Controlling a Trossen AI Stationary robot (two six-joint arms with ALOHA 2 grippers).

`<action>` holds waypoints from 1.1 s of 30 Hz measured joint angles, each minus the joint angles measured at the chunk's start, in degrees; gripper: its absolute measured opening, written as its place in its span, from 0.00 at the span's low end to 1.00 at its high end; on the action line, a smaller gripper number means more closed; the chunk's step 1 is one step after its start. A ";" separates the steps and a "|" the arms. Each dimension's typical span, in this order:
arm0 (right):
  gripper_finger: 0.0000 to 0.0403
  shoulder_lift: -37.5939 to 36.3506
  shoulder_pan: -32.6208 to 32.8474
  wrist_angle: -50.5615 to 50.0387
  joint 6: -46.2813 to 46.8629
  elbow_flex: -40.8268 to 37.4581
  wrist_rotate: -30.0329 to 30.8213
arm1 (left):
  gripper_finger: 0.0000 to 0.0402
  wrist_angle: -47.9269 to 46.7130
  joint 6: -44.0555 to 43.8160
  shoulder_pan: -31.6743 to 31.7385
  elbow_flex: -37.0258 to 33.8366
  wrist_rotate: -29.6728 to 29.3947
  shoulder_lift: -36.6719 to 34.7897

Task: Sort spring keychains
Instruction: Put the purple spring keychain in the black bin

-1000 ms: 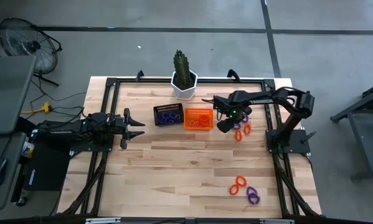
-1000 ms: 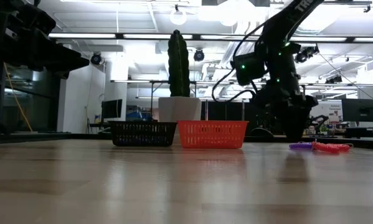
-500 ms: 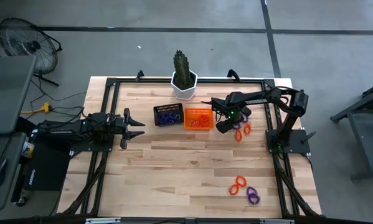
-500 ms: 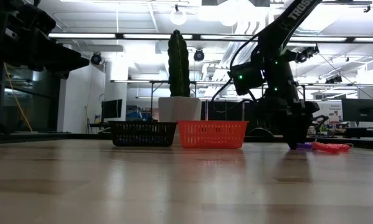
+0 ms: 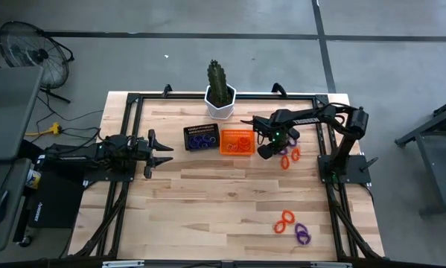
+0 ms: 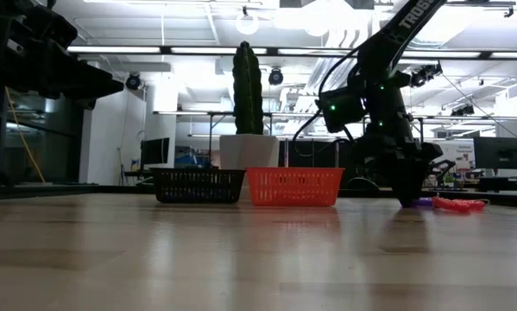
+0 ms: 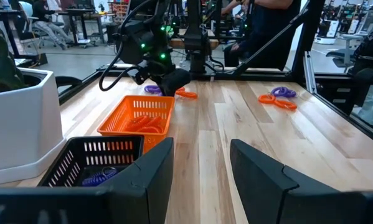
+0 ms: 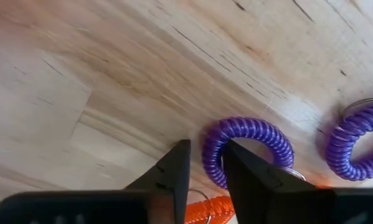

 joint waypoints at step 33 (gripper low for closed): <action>0.05 -14.06 1.80 11.22 0.53 11.09 1.93 | 0.39 0.00 0.00 0.00 0.00 0.00 0.00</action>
